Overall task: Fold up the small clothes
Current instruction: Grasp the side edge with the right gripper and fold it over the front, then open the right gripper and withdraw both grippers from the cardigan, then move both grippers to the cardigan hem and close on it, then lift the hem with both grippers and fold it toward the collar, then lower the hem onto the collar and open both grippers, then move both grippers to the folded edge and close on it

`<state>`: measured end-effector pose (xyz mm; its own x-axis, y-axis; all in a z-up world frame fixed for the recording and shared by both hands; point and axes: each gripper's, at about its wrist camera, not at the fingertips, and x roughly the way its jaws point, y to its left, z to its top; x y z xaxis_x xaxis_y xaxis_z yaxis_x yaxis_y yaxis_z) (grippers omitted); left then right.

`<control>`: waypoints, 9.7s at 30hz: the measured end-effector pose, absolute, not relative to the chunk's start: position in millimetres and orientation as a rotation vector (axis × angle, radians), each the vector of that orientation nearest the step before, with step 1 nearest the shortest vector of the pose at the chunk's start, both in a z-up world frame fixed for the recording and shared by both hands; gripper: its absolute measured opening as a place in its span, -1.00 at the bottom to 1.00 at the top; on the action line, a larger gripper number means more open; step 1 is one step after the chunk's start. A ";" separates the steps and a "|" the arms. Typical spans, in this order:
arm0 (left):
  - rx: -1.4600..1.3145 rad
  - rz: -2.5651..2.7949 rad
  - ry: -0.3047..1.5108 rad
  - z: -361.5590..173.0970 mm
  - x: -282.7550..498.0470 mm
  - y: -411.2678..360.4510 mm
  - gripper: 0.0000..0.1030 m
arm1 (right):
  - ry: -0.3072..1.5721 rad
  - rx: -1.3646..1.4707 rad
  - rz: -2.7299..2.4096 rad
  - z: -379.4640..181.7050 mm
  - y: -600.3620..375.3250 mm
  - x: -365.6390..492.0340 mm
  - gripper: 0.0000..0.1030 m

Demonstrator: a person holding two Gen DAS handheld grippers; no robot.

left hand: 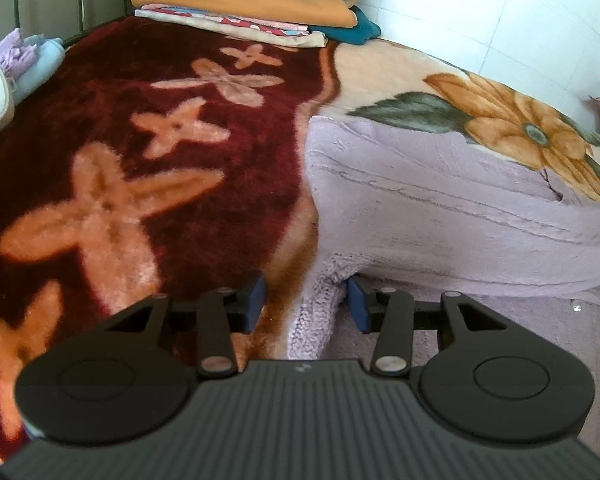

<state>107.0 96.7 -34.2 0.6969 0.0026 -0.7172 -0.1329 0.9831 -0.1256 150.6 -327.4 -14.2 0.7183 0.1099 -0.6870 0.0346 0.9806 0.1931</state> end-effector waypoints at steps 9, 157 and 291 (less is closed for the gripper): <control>-0.211 0.017 0.780 -12.8 92.9 93.1 -0.11 | 0.768 0.261 0.042 -31.2 -332.4 137.3 -0.46; 0.053 -0.378 0.784 -44.1 -46.6 -7.4 0.09 | 0.517 -0.102 0.204 6.3 -246.6 -85.1 -0.76; 0.083 -0.367 0.626 -38.8 113.5 -28.9 -0.06 | 0.588 -0.129 0.241 -52.1 -239.7 105.4 -0.35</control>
<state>113.5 -28.9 -38.8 0.7480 -0.3102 -0.5867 0.3601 0.9323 -0.0339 105.4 -239.7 -52.1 0.8049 0.1876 -0.5629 -0.2608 0.9640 -0.0518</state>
